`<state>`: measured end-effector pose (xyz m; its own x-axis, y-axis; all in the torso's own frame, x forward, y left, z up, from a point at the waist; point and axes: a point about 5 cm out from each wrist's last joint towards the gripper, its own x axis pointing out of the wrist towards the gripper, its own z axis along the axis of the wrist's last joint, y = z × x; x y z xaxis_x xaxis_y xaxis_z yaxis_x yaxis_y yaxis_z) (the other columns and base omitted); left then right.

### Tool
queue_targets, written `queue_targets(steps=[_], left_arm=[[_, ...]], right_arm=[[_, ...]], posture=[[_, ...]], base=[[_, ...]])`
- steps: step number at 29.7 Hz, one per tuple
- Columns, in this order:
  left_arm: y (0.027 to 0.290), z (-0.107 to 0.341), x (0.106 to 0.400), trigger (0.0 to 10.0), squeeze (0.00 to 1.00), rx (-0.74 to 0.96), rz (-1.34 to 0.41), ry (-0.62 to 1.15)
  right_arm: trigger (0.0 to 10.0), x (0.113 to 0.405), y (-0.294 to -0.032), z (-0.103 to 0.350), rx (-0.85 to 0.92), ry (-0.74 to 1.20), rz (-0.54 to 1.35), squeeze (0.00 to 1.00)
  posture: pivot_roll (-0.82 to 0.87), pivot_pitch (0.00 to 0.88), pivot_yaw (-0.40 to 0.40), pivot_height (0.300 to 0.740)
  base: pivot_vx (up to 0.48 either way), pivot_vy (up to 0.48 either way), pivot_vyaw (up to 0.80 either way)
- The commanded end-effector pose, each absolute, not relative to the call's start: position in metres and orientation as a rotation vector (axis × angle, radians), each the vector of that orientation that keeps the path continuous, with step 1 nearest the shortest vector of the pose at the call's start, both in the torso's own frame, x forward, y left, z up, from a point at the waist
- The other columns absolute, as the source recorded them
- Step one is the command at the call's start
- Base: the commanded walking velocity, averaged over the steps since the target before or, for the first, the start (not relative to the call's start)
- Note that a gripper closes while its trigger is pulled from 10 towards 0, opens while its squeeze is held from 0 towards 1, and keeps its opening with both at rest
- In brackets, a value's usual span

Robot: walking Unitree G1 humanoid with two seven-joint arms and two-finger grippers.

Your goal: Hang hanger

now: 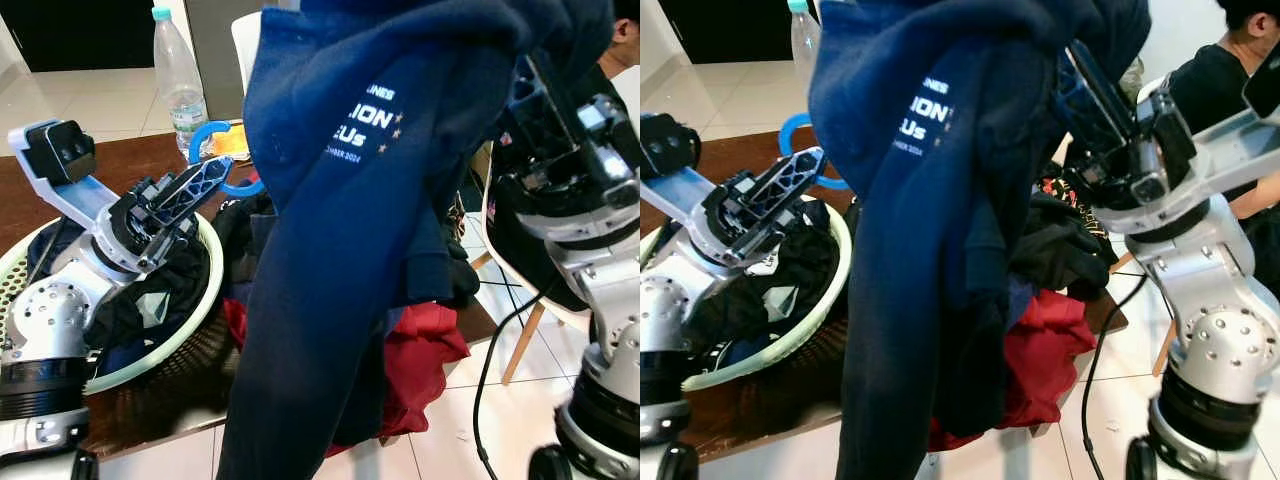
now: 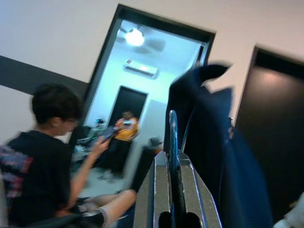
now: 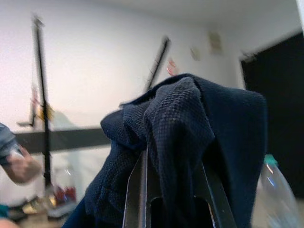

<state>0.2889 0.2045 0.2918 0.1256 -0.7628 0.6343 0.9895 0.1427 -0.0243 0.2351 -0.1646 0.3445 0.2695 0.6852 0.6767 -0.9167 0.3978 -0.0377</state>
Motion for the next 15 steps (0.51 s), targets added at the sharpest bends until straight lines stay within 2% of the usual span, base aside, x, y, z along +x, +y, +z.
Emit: queue_targets(steps=[1, 6, 8, 13, 14, 15], left_arm=[[0.237, 0.310, 0.284, 0.0, 0.00, -0.425, -1.246, -0.650], [0.248, 0.317, 0.280, 0.0, 0.00, -0.382, -1.215, -0.664], [0.260, 0.323, 0.275, 0.2, 0.00, -0.338, -1.187, -0.669], [0.264, 0.325, 0.273, 0.3, 0.00, -0.318, -1.174, -0.663], [0.265, 0.323, 0.272, 0.4, 0.00, -0.309, -1.174, -0.645], [0.265, 0.323, 0.272, 0.4, 0.00, -0.309, -1.174, -0.645]], right_arm=[[0.0, 0.236, -0.190, 0.341, 0.369, -0.697, 1.022, 0.00], [0.0, 0.235, -0.201, 0.336, 0.347, -0.681, 0.992, 0.00], [0.0, 0.232, -0.217, 0.328, 0.342, -0.676, 0.950, 0.00], [0.0, 0.231, -0.228, 0.325, 0.362, -0.698, 0.919, 0.00], [0.0, 0.228, -0.239, 0.328, 0.404, -0.762, 0.894, 0.00], [0.0, 0.228, -0.239, 0.328, 0.404, -0.762, 0.894, 0.00]], posture=[[0.06, 0.123, 0.011, 0.740], [0.06, 0.123, 0.011, 0.740], [0.07, 0.119, 0.012, 0.740], [0.07, 0.116, 0.014, 0.740], [0.07, 0.115, 0.015, 0.740], [0.07, 0.115, 0.015, 0.740]], base=[[0.000, 0.000, 0.00], [0.000, 0.000, 0.00], [0.000, 0.000, 0.00], [0.000, 0.000, 0.00], [0.000, 0.000, 0.00], [0.000, 0.000, 0.00]])
